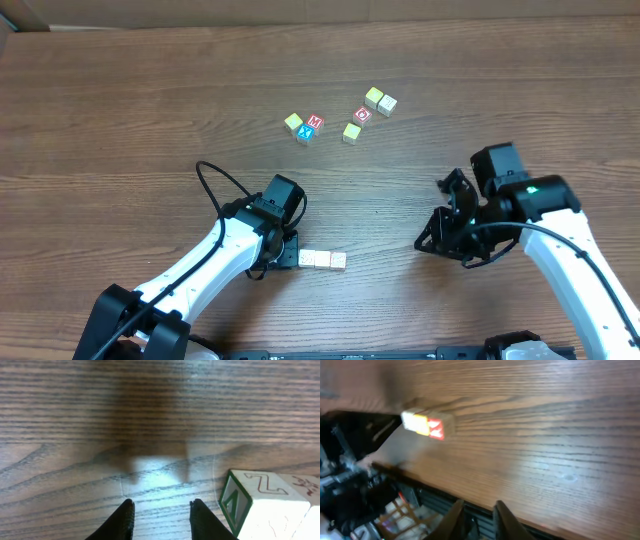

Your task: Flip 3 blocks

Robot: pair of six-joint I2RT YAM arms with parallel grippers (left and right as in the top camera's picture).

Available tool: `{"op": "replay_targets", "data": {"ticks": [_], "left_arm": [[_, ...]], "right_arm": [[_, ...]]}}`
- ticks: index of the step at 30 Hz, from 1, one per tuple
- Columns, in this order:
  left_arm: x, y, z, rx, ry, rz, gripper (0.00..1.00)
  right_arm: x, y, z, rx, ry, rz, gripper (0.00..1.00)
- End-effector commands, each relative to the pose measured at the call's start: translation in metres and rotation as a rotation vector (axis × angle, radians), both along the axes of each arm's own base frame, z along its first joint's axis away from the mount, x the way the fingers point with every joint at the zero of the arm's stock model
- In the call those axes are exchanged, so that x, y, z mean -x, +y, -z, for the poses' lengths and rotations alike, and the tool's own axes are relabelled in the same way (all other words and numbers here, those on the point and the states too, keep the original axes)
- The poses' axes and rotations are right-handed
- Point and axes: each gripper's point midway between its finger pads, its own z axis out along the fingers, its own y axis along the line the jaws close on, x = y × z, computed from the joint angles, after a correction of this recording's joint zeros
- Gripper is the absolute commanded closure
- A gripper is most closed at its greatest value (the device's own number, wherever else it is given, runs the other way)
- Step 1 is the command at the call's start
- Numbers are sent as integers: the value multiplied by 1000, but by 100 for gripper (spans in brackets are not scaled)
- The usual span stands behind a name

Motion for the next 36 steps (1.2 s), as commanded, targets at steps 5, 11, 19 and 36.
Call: {"op": "replay_targets", "data": {"ticks": [5, 11, 19, 36], "left_arm": [[4, 1, 3, 3, 25, -4, 87], [4, 1, 3, 3, 24, -4, 96], [5, 2, 3, 1, 30, -4, 90], [7, -5, 3, 34, 35, 125, 93]], "right_arm": [[13, 14, 40, 28, 109, 109, 92], [16, 35, 69, 189, 106, 97, 96], [16, 66, 108, 246, 104, 27, 96], [-12, 92, 115, 220, -39, 24, 96]]}}
